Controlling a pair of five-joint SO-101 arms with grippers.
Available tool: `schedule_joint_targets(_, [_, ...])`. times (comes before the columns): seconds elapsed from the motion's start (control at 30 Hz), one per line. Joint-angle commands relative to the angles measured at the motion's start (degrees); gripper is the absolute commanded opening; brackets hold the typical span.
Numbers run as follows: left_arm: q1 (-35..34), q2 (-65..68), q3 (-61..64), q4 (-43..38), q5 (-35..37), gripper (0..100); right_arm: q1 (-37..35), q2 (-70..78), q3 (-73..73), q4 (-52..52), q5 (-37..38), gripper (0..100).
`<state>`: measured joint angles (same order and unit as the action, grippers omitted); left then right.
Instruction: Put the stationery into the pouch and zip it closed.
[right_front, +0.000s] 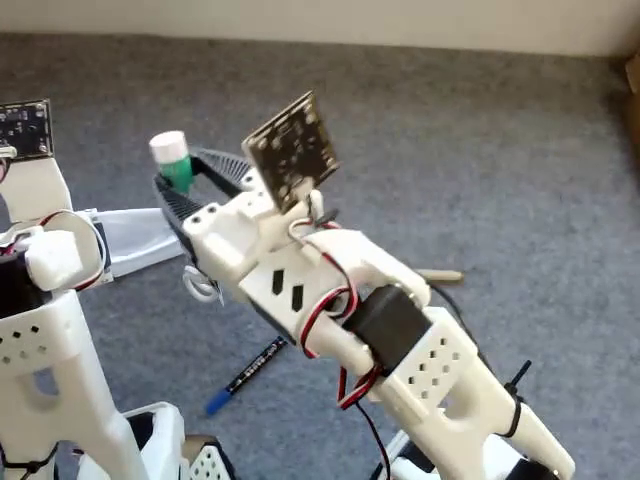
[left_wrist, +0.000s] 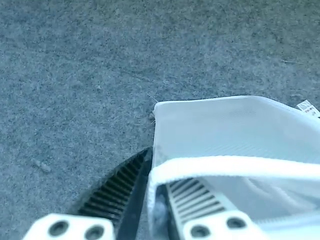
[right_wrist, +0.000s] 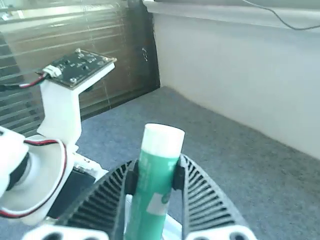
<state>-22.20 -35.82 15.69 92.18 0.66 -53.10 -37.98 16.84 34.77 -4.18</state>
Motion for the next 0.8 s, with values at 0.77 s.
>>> schedule_joint_targets(0.77, [2.0,1.6,2.1,0.2,0.6,1,-4.9,0.7,22.6,-47.4,0.6,0.5])
